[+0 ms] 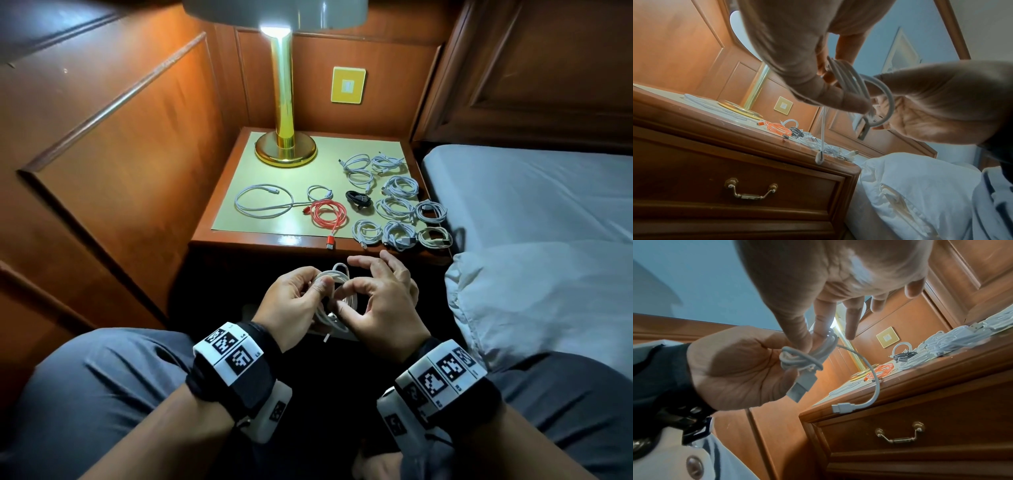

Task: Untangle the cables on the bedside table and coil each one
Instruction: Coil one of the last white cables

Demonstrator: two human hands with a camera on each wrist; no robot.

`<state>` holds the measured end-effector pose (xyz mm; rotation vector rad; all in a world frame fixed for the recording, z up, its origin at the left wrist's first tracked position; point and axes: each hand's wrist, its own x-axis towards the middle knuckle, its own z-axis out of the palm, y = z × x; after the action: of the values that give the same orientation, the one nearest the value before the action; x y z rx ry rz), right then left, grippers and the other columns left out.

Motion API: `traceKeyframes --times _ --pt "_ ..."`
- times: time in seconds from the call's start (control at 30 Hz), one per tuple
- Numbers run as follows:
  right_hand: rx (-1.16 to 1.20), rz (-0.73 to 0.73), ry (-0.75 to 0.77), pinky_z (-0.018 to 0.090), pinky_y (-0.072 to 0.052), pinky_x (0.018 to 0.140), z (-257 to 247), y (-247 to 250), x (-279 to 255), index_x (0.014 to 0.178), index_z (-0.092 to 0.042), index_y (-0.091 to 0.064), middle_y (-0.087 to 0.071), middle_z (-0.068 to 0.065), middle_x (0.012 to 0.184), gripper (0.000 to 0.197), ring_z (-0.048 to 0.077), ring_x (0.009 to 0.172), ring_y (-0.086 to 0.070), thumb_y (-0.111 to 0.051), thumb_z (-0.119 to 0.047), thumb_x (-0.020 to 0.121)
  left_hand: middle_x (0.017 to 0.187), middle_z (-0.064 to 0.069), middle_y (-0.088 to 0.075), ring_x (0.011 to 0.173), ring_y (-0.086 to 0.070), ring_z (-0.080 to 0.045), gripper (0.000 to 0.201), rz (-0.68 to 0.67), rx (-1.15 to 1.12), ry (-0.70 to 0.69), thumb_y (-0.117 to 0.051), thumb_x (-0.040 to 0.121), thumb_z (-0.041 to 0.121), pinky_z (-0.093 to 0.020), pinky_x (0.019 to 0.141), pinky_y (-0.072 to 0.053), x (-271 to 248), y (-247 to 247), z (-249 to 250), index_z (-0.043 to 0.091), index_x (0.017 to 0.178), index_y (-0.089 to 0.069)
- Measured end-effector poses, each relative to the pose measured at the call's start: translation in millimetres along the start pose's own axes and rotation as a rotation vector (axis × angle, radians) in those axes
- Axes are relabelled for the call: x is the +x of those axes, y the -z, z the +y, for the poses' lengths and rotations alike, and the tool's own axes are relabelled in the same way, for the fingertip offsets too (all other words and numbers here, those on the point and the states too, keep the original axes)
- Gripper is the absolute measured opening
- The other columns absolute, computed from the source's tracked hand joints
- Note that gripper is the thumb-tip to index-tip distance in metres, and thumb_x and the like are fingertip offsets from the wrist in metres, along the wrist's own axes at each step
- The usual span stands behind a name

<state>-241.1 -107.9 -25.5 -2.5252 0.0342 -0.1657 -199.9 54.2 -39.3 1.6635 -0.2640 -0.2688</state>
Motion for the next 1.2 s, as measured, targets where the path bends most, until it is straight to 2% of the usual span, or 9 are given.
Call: traceKeyframes --times 0.2,0.3,0.4,0.53,0.63,0.77,0.9,1.1,1.2 --pt "0.068 0.018 -0.053 0.032 -0.013 0.109 -2.1 -7.3 -1.6 0.072 -0.032 -0.062 -0.052 -0.02 0.121 0.043 0.012 0.14 -0.019 -0.038 -0.066 0.061 0.066 0.006 -0.06 0.064 -0.056 -0.007 0.027 0.018 0.035 -0.052 -0.057 0.101 0.017 -0.025 0.062 -0.048 2.0 -6.8 -4.6 0.01 0.075 -0.062" --pt "0.203 -0.057 -0.025 0.037 -0.027 0.106 -0.8 -9.3 0.3 0.071 -0.026 -0.061 -0.051 -0.016 0.113 0.042 0.015 0.128 -0.032 -0.037 -0.06 0.066 0.072 -0.001 -0.061 0.069 -0.057 -0.015 0.025 0.037 -0.03 -0.024 -0.057 0.099 0.026 -0.033 0.064 -0.047 7.4 -4.9 -11.0 0.009 0.082 -0.064" --pt "0.807 -0.04 -0.158 0.031 -0.042 0.094 -7.0 -2.8 4.3 0.056 -0.024 -0.066 -0.062 0.0 0.107 0.017 0.019 0.113 -0.052 -0.052 -0.03 0.065 0.069 -0.004 -0.055 0.065 -0.051 -0.023 0.026 0.093 -0.094 0.042 -0.053 0.103 0.022 -0.04 0.064 -0.045 15.2 4.0 -19.0 0.019 0.079 -0.064" --pt "1.255 0.027 -0.266 0.037 -0.034 0.093 1.9 26.1 8.1 0.051 -0.022 -0.053 -0.07 0.0 0.089 0.013 0.017 0.111 -0.057 -0.044 -0.014 0.055 0.062 0.0 -0.049 0.054 -0.049 -0.022 0.035 0.24 -0.009 0.095 -0.051 0.104 0.022 -0.037 0.059 -0.045 27.9 27.7 -25.5 0.025 0.069 -0.058" --pt "1.421 0.084 -0.326 0.044 -0.033 0.095 8.8 47.8 10.2 0.049 -0.022 -0.061 -0.069 0.0 0.081 0.033 0.024 0.111 -0.056 -0.038 -0.015 0.071 0.065 0.004 -0.048 0.055 -0.052 -0.019 0.027 0.286 0.144 0.03 -0.052 0.102 0.026 -0.034 0.059 -0.044 32.0 39.7 -25.7 0.019 0.075 -0.053" --pt "1.231 0.107 -0.403 0.038 -0.045 0.076 22.6 47.6 15.4 0.066 -0.019 -0.055 -0.061 0.001 0.071 0.034 0.026 0.089 -0.066 -0.035 -0.002 0.088 0.068 0.009 -0.051 0.056 -0.05 -0.014 0.025 0.251 0.089 0.002 -0.048 0.105 0.017 -0.027 0.055 -0.044 27.4 30.8 -16.8 0.017 0.081 -0.056" --pt "0.842 -0.027 -0.455 0.03 -0.047 0.061 31.0 25.4 21.3 0.094 -0.016 -0.053 -0.066 0.006 0.089 0.012 0.02 0.083 -0.07 -0.046 -0.012 0.101 0.071 0.003 -0.049 0.055 -0.048 -0.01 0.022 0.169 -0.027 -0.008 -0.046 0.105 0.012 -0.021 0.052 -0.046 18.4 20.8 -6.4 0.009 0.088 -0.059" --pt "0.797 0.047 -0.472 0.033 -0.05 0.072 27.9 27.8 22.9 0.126 -0.022 -0.05 -0.062 0.0 0.114 0.04 0.018 0.102 -0.066 -0.042 -0.052 0.101 0.072 -0.003 -0.045 0.054 -0.049 -0.013 0.029 0.164 -0.109 0.031 -0.044 0.106 0.017 -0.031 0.046 -0.052 10.3 20.3 4.9 0.012 0.079 -0.053" --pt "0.762 0.203 -0.454 0.038 -0.052 0.073 23.9 25.6 18.0 0.117 -0.021 -0.051 -0.061 -0.003 0.103 0.041 0.018 0.095 -0.066 -0.043 -0.057 0.098 0.074 -0.005 -0.042 0.052 -0.048 -0.012 0.029 0.22 -0.171 0.032 -0.041 0.107 0.018 -0.032 0.043 -0.053 10.0 16.8 6.6 0.009 0.08 -0.05"
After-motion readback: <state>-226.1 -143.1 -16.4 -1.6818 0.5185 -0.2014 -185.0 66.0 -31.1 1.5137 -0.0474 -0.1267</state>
